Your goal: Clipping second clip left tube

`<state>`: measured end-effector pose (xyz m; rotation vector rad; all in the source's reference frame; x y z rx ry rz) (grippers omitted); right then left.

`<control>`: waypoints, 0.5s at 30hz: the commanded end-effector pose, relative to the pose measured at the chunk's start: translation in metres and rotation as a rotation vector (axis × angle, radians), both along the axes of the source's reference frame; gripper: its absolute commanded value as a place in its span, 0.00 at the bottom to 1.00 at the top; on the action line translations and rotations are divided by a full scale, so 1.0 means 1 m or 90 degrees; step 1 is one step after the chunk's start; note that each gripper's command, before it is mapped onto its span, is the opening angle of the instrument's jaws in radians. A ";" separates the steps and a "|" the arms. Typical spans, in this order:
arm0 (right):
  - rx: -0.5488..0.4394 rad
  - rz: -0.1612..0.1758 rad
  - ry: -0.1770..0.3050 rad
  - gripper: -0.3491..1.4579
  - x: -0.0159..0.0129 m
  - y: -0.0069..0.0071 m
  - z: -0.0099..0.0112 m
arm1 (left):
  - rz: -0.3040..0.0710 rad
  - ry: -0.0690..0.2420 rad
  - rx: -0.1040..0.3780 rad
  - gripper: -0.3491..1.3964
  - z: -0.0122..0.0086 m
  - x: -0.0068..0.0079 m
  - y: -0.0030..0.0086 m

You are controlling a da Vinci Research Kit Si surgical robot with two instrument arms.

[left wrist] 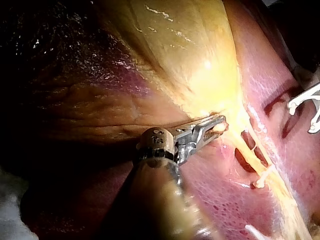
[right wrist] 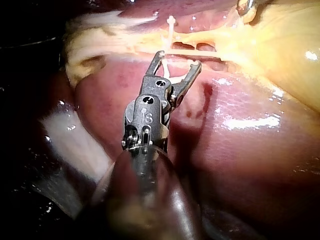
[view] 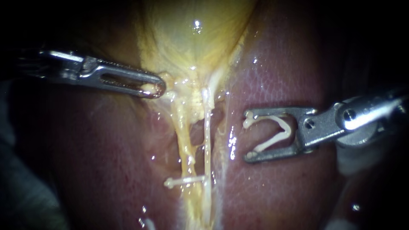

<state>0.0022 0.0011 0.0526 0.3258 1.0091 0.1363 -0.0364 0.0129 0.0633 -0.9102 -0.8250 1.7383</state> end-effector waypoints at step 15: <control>0.000 0.000 0.000 0.47 0.0003 -0.0002 -0.0002 | -0.040 0.005 -0.006 0.00 -0.0076 0.0060 0.0035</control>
